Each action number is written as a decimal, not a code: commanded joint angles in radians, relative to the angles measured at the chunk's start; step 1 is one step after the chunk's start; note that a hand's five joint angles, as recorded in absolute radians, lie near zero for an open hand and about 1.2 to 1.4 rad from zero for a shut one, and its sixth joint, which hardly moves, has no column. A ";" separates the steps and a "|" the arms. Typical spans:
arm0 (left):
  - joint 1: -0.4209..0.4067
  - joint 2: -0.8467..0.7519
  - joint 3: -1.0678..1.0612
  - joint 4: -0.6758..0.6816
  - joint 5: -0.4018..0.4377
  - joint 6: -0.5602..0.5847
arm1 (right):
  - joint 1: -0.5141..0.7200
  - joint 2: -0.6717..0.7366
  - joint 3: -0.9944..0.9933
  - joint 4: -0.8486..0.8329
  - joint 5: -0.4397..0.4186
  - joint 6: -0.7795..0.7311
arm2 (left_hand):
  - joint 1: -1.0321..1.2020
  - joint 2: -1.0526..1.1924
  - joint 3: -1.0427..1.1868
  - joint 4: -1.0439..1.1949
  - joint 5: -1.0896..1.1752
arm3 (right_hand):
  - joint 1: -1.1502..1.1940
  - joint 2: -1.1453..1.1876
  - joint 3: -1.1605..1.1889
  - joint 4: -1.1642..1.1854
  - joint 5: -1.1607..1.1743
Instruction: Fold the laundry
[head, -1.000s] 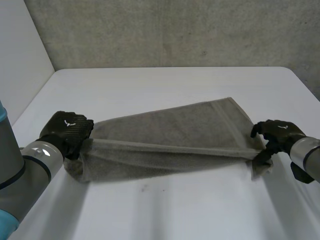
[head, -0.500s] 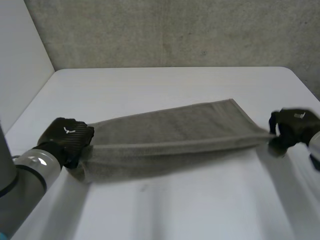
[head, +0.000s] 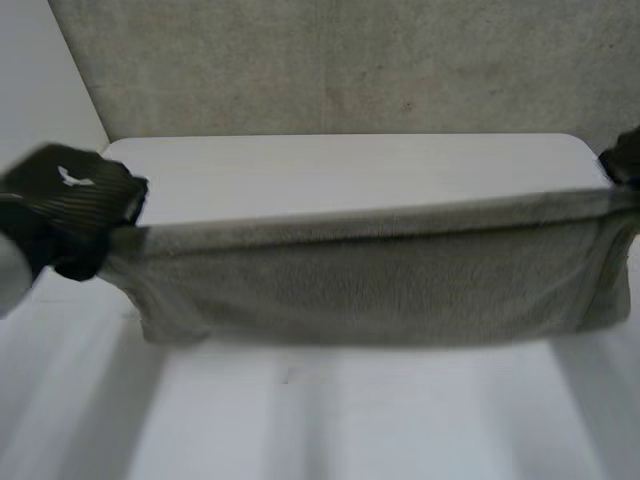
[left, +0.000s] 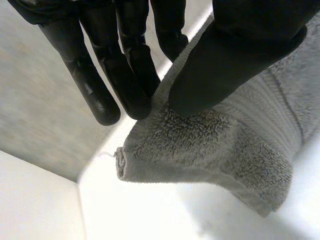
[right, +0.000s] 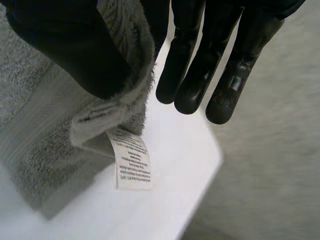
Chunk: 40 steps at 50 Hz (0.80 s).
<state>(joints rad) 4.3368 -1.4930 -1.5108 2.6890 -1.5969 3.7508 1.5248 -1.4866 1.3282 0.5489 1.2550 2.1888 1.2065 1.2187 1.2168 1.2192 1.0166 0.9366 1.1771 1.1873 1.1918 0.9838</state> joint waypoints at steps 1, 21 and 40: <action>-0.002 -0.296 0.054 0.057 -0.006 0.011 | 0.114 0.232 -0.041 -0.033 0.040 0.003 | 0.190 0.178 0.179 0.177 0.205 | 0.460 0.219 0.209 0.204 0.238; -0.023 -0.580 0.879 0.542 -0.078 -0.012 | 0.291 0.356 -0.408 -1.040 0.334 0.081 | 0.190 0.178 0.179 0.177 0.205 | 0.460 0.219 0.209 0.204 0.238; 0.009 -0.429 0.161 0.702 -0.080 -0.170 | 0.281 0.340 0.073 -1.075 0.071 0.190 | 0.190 0.178 0.179 0.177 0.205 | 0.460 0.219 0.209 0.204 0.238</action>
<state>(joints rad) 4.3359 -1.9184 -1.1348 3.3766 -1.6855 3.5888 1.8089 -1.1902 1.2450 -0.5490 1.4260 2.3765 1.2074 1.2187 1.2170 1.2202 1.0166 0.9362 1.1826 1.1913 1.1952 0.9984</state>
